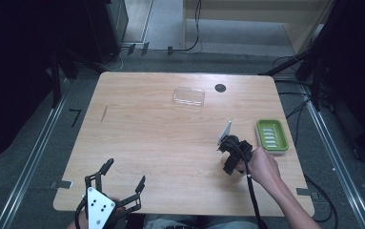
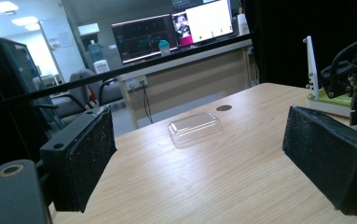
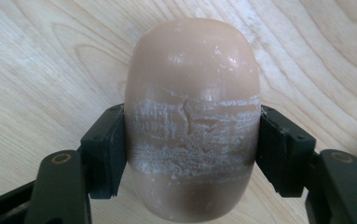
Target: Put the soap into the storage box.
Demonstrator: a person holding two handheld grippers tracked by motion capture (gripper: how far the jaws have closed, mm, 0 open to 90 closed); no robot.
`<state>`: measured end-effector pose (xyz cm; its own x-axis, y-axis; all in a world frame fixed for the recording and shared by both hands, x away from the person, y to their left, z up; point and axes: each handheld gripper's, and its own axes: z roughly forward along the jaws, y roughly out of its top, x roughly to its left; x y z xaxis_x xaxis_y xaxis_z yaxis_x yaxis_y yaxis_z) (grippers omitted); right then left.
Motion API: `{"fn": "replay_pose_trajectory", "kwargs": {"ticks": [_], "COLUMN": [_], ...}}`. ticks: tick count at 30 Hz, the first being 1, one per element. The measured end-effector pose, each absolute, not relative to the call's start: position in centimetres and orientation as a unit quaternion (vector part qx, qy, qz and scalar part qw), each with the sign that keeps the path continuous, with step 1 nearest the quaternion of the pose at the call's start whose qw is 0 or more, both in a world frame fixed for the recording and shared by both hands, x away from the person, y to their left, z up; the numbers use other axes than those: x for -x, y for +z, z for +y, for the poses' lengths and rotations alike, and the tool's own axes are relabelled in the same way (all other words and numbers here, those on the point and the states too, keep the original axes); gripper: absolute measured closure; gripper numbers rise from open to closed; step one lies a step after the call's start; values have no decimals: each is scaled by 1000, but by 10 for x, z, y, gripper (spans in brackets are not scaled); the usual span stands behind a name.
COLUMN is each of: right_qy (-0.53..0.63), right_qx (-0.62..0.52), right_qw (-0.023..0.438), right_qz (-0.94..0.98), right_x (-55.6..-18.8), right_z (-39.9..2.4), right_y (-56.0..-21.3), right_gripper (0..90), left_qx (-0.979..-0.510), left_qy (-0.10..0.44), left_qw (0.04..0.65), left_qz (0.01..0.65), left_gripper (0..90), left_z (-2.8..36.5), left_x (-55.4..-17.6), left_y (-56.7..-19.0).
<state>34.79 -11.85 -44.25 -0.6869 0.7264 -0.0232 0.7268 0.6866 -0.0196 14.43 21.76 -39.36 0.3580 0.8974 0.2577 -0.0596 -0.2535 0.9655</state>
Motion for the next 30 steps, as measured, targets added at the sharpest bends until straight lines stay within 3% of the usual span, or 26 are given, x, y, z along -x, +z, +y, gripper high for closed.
{"fn": "replay_pose_trajectory", "kwargs": {"ticks": [30], "right_qy": [-17], "right_qx": [-432], "right_qw": [10], "right_qz": [902], "right_x": [-353], "right_z": [-156], "right_y": [-437], "right_gripper": [337], "left_qx": [-641], "left_qy": [463], "left_qw": [517], "left_qz": [328], "left_gripper": [99], "left_z": [218], "left_x": [-144], "left_y": [-393]}}
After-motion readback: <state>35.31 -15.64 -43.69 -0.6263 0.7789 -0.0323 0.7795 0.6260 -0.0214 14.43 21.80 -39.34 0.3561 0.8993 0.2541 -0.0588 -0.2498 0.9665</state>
